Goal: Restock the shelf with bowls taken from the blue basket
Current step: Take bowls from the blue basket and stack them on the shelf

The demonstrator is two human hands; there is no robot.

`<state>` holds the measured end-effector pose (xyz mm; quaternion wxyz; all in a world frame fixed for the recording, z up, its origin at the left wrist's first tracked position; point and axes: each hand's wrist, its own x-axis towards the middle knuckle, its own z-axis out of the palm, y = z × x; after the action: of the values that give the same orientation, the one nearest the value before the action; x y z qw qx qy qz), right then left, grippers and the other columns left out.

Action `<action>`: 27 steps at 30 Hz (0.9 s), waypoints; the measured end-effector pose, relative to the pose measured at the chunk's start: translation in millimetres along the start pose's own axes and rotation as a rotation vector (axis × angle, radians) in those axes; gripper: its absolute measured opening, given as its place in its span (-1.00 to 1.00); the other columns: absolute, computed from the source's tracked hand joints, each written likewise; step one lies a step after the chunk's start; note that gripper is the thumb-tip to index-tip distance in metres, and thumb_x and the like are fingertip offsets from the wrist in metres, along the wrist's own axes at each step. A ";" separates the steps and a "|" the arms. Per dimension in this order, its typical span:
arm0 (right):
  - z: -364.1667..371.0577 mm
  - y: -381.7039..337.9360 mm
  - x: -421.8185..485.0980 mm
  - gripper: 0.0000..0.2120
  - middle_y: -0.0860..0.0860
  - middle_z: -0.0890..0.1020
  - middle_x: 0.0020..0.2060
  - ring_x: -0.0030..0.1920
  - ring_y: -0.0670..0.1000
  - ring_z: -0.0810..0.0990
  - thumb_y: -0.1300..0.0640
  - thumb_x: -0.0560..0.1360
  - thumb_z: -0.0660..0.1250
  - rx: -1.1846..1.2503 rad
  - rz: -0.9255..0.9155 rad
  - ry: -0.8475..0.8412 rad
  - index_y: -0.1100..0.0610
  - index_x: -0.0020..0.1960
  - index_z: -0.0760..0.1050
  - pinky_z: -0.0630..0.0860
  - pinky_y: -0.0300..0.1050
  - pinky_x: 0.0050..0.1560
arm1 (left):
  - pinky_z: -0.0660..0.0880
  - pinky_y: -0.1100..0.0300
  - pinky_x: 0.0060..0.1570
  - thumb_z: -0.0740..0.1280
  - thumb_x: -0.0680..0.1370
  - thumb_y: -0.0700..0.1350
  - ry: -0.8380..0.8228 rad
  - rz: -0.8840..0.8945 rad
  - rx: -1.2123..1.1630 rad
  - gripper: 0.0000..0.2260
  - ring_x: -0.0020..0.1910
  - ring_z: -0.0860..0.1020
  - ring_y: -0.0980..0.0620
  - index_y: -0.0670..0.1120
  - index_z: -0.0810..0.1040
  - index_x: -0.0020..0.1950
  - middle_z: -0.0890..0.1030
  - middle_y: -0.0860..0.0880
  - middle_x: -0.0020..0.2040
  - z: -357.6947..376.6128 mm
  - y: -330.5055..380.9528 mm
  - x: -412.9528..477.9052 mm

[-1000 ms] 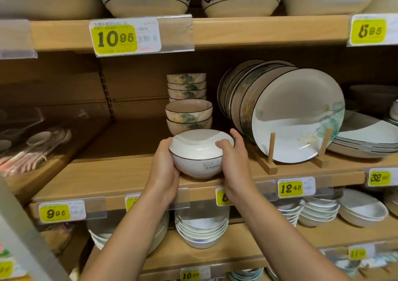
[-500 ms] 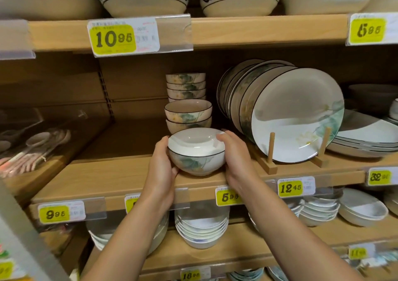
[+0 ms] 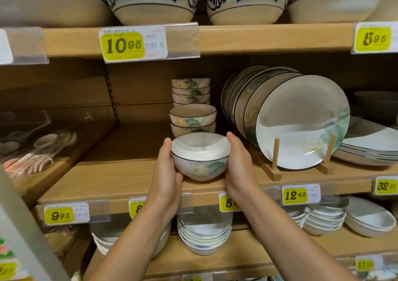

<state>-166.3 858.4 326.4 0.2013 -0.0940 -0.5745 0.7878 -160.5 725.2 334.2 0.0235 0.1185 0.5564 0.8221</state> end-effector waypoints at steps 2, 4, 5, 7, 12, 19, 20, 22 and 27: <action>2.6 -9.4 -2.1 -0.48 -0.03 0.58 0.23 0.26 -0.02 0.52 -0.19 0.46 0.22 0.037 -0.039 -0.026 -0.03 0.36 0.44 0.41 0.07 0.35 | 0.46 0.07 0.28 0.01 0.68 0.11 -0.032 0.070 0.001 -0.57 0.18 0.61 0.09 -0.07 0.58 0.24 0.68 -0.02 0.14 1.2 6.9 -1.4; 9.3 -28.6 -1.5 -0.51 -0.02 0.64 0.11 0.16 -0.02 0.58 -0.24 0.38 0.22 0.048 -0.115 -0.089 -0.05 0.24 0.51 0.50 0.02 0.22 | 0.52 0.14 0.17 0.00 0.68 0.10 -0.055 0.156 0.014 -0.57 0.16 0.61 0.10 -0.03 0.62 0.19 0.68 -0.02 0.12 3.4 21.7 5.4; 13.7 -39.1 1.2 -0.54 0.00 0.65 0.06 0.12 -0.01 0.60 -0.25 0.38 0.21 0.042 -0.154 -0.114 -0.05 0.17 0.52 0.54 -0.01 0.14 | 0.52 0.14 0.15 0.01 0.68 0.11 -0.041 0.192 0.024 -0.57 0.16 0.61 0.09 -0.05 0.59 0.23 0.68 -0.03 0.13 5.2 30.7 11.8; 26.3 -60.5 13.0 -0.58 0.04 0.65 0.02 0.06 0.01 0.61 -0.22 0.41 0.20 0.028 -0.196 -0.123 0.00 0.13 0.53 0.54 -0.08 -0.05 | 0.55 0.17 0.11 0.02 0.68 0.10 -0.004 0.234 0.034 -0.59 0.12 0.63 0.10 -0.09 0.55 0.25 0.69 -0.04 0.10 12.1 50.9 29.5; 62.3 -85.5 74.9 -0.58 0.09 0.57 0.22 0.22 0.11 0.51 -0.12 0.57 0.17 0.032 -0.204 -0.007 0.04 0.35 0.45 0.40 0.10 0.32 | 0.52 0.19 0.04 0.05 0.66 0.16 0.081 0.190 0.087 -0.60 -0.08 0.64 0.07 -0.03 0.59 0.04 0.69 -0.04 0.04 34.1 77.5 90.9; 77.2 -71.0 126.9 -0.50 0.10 0.51 0.30 0.29 0.12 0.47 -0.19 0.60 0.06 -0.098 -0.215 0.007 0.05 0.40 0.40 0.34 0.09 0.38 | 0.31 -0.07 0.42 -0.06 0.62 0.30 0.067 0.102 0.254 -0.39 0.34 0.47 -0.13 -0.06 0.39 0.46 0.50 -0.18 0.36 27.0 61.6 141.2; 77.7 -66.5 130.2 -0.50 0.10 0.52 0.30 0.29 0.13 0.47 -0.20 0.60 0.05 -0.111 -0.216 0.010 0.05 0.40 0.40 0.34 0.09 0.38 | 0.30 -0.07 0.43 -0.06 0.62 0.29 0.075 0.097 0.259 -0.40 0.36 0.45 -0.13 -0.05 0.38 0.47 0.49 -0.18 0.38 24.8 58.5 145.4; 77.0 -58.1 134.5 -0.49 0.09 0.50 0.32 0.31 0.12 0.46 -0.22 0.59 0.04 -0.141 -0.233 0.019 0.03 0.40 0.39 0.33 0.02 0.37 | 0.29 -0.07 0.44 -0.06 0.63 0.27 0.090 0.083 0.266 -0.42 0.37 0.44 -0.13 -0.04 0.38 0.47 0.48 -0.16 0.39 22.1 52.4 151.0; 71.8 -41.1 142.7 -0.48 0.02 0.51 0.20 0.18 0.00 0.43 -0.23 0.59 0.05 -0.142 -0.239 0.061 0.06 0.39 0.39 0.22 -0.16 0.16 | 0.40 0.00 0.34 -0.10 0.65 0.24 0.076 0.034 0.266 -0.43 0.27 0.53 -0.11 -0.06 0.45 0.42 0.56 -0.17 0.30 17.5 38.9 156.3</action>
<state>-313.5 867.4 400.2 0.3042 -0.0628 -0.6293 0.7124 -304.7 753.0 402.5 -0.0274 0.0988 0.6587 0.7454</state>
